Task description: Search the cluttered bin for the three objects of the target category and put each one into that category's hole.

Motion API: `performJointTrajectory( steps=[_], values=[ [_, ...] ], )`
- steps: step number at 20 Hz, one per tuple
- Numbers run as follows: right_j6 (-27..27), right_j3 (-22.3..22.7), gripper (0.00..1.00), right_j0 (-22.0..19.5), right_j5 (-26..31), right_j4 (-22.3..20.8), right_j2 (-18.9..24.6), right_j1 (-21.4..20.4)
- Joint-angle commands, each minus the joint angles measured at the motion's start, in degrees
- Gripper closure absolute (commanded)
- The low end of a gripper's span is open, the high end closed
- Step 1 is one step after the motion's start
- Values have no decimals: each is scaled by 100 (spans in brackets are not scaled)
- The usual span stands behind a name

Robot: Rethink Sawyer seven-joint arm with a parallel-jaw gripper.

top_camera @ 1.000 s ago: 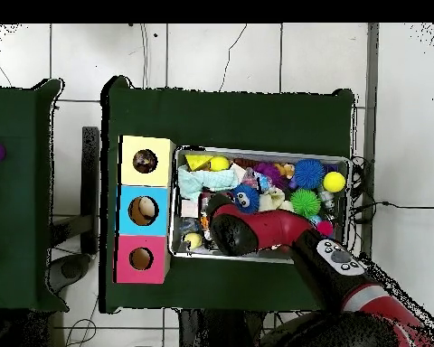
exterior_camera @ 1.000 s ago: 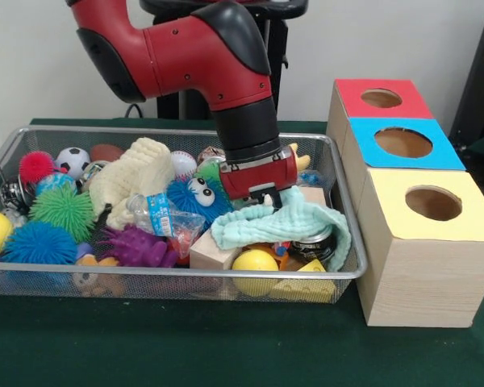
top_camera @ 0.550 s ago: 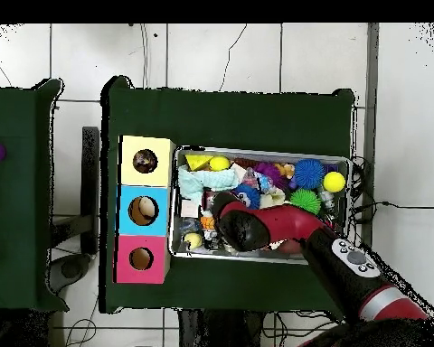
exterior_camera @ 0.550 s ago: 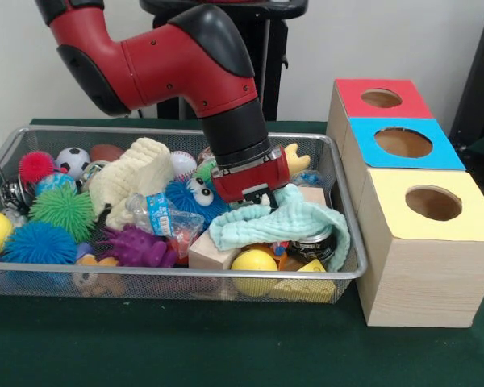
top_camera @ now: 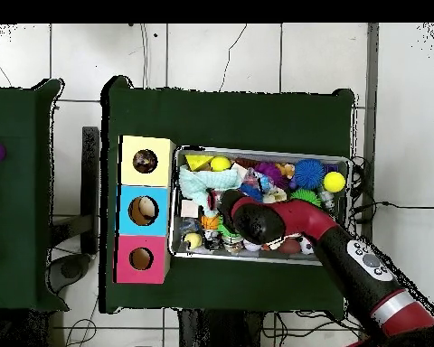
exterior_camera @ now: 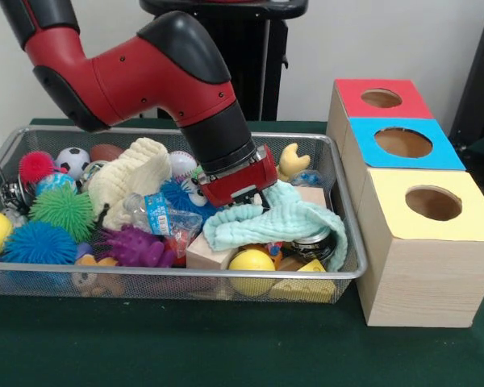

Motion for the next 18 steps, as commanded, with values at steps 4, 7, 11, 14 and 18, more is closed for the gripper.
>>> performJointTrajectory(
  steps=[4, 7, 11, 14, 18],
  values=[
    [-2572, -2060, 100, -551, 517, -848, 273, 443],
    [-2616, -2067, 100, -589, 561, -857, 324, 480],
    [-2657, -2081, 100, -602, 611, -890, 359, 474],
    [-2753, -2105, 100, -611, 688, -911, 391, 448],
    [-3155, -2182, 100, -682, 1023, -841, 517, 420]
  ],
)
